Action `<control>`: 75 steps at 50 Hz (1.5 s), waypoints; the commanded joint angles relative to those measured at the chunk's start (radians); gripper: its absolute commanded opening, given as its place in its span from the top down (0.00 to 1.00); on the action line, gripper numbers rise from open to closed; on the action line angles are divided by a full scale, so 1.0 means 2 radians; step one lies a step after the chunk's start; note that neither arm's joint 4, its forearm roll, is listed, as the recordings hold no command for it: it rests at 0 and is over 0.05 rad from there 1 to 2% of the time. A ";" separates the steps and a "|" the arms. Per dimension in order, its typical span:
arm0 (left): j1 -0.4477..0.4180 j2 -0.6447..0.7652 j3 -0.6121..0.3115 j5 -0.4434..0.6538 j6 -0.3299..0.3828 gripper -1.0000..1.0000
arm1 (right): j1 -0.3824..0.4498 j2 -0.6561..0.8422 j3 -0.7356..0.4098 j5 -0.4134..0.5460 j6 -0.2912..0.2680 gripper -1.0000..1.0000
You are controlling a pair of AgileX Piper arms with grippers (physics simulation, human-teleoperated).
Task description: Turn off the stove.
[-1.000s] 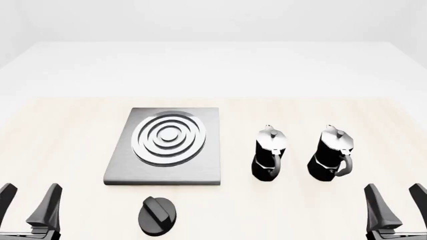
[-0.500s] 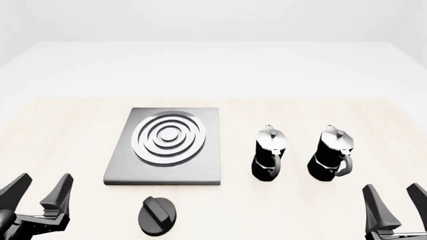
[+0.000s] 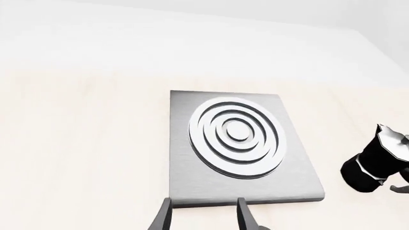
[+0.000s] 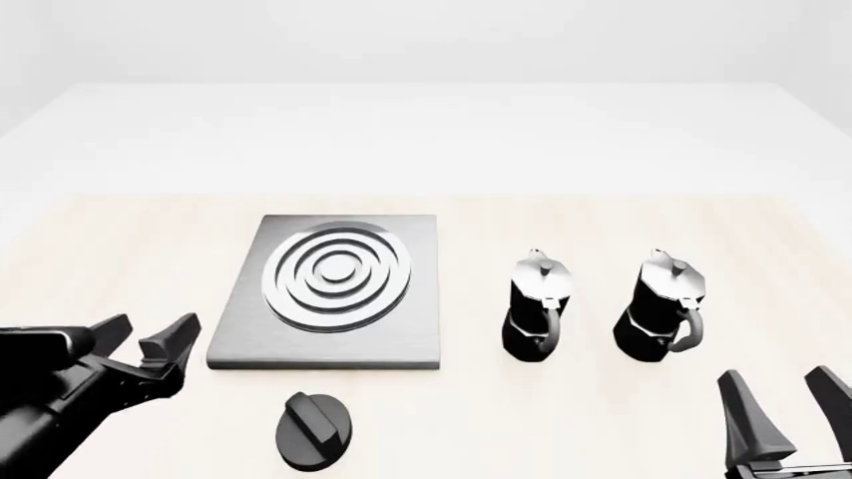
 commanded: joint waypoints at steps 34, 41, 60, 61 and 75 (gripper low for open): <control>-0.077 0.176 -0.025 0.027 -0.132 0.00 | 0.018 0.000 0.000 0.004 0.001 0.00; -0.096 0.185 -0.012 0.016 -0.167 0.00 | 0.016 0.000 0.000 0.004 0.001 0.00; -0.136 0.197 0.022 -0.028 -0.245 0.00 | 0.018 0.000 0.000 0.004 0.001 0.00; -0.139 0.199 0.022 -0.029 -0.244 0.00 | 0.018 0.000 0.000 0.004 0.001 0.00; -0.149 0.264 0.047 -0.105 -0.269 0.00 | 0.019 0.000 0.000 0.005 0.000 0.00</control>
